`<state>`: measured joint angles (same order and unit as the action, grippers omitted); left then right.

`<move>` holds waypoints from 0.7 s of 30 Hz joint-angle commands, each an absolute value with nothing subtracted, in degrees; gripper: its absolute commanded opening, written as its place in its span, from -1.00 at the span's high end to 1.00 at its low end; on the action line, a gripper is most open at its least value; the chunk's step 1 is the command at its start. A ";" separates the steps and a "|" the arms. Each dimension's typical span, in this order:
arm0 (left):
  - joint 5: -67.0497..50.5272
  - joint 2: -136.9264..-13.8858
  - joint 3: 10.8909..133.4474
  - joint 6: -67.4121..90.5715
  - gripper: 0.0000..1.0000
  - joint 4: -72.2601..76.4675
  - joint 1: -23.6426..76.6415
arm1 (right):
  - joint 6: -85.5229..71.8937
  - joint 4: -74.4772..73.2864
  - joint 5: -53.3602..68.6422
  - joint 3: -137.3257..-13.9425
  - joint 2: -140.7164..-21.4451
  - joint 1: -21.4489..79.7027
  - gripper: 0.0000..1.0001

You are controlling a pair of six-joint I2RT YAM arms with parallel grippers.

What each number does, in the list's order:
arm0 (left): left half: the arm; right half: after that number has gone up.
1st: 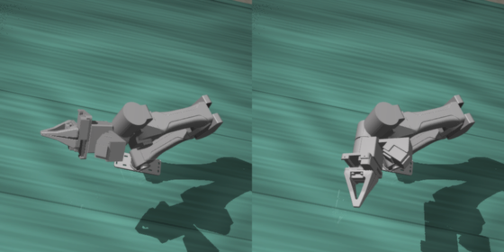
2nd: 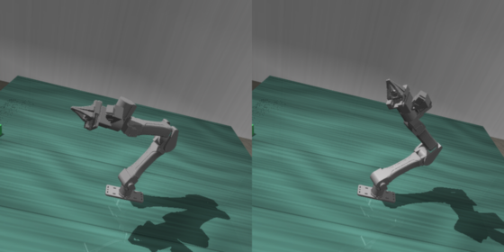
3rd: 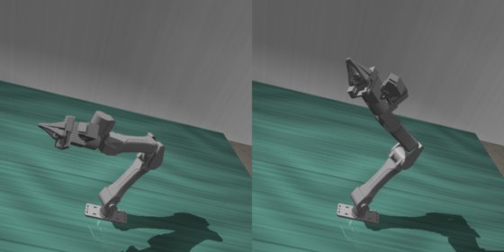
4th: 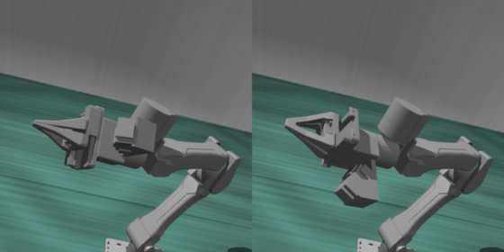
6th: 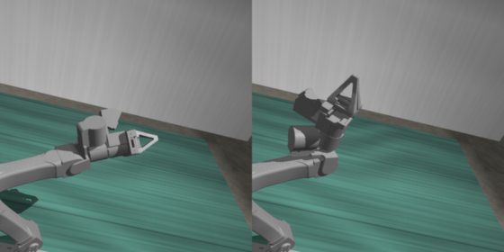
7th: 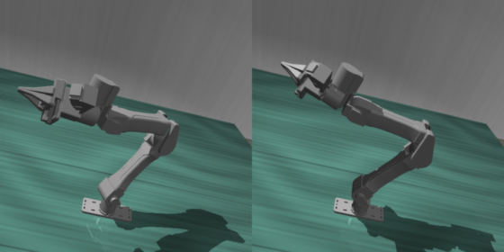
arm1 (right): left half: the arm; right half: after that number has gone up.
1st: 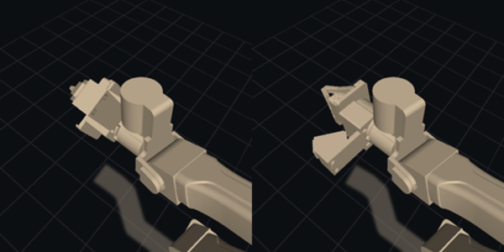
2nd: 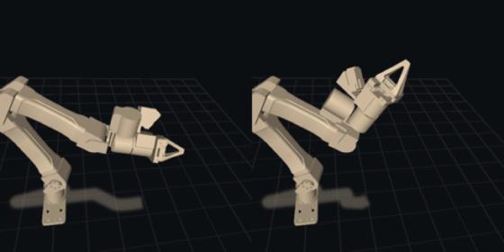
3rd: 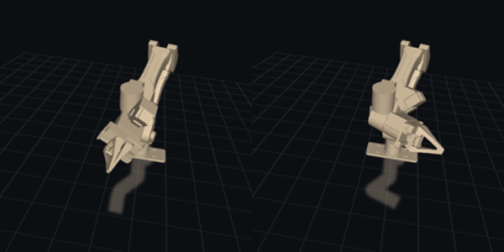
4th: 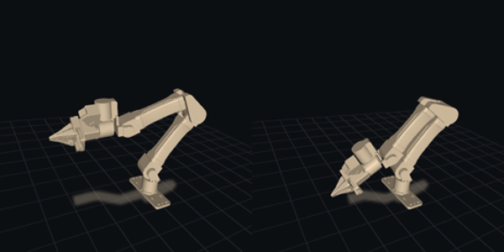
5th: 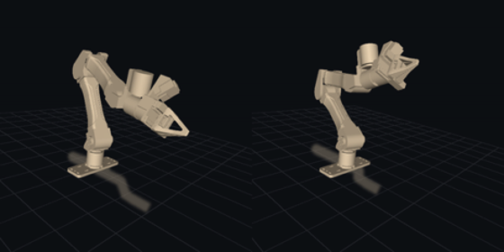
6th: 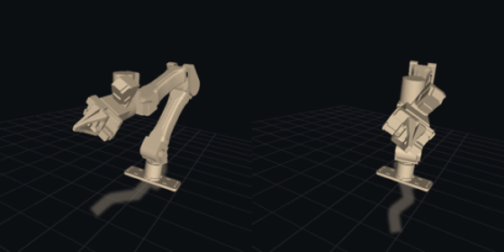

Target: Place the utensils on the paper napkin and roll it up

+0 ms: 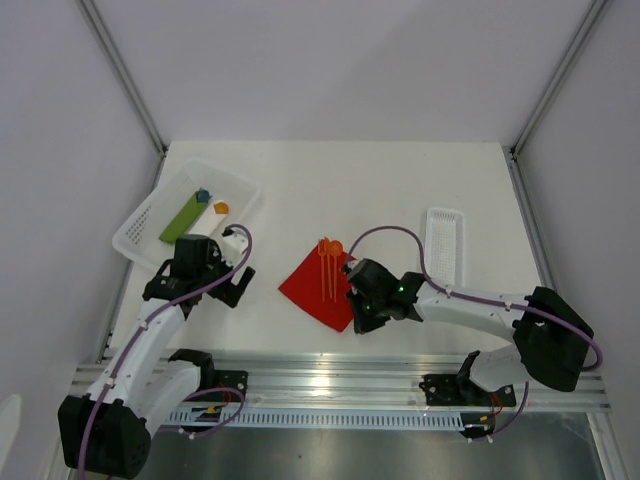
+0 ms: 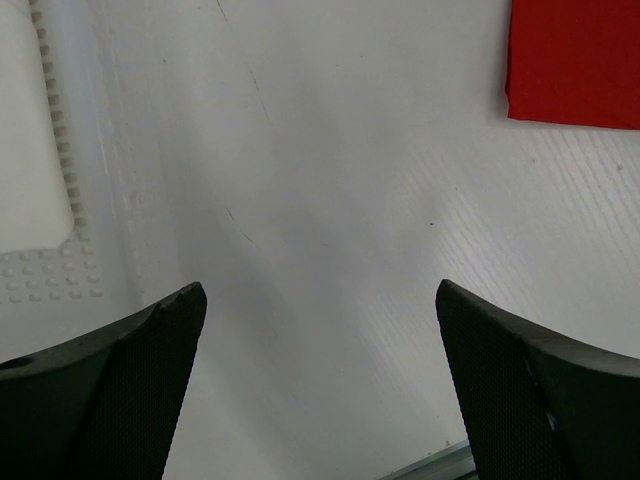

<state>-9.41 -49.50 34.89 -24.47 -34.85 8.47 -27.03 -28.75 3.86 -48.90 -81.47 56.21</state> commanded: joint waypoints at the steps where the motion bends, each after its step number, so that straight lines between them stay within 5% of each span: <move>1: -10.55 -48.78 34.72 -24.61 -0.99 -33.84 8.70 | -35.67 -23.39 9.04 -42.29 -77.17 56.60 1.00; 21: -9.58 -48.87 34.63 -24.61 -0.99 -33.93 8.79 | -38.67 -11.07 12.75 -37.53 -84.64 56.69 1.00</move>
<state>-9.34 -49.12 34.81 -24.45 -34.83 8.47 -39.00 -12.29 13.39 -35.97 -83.22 56.45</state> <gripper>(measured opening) 0.994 0.003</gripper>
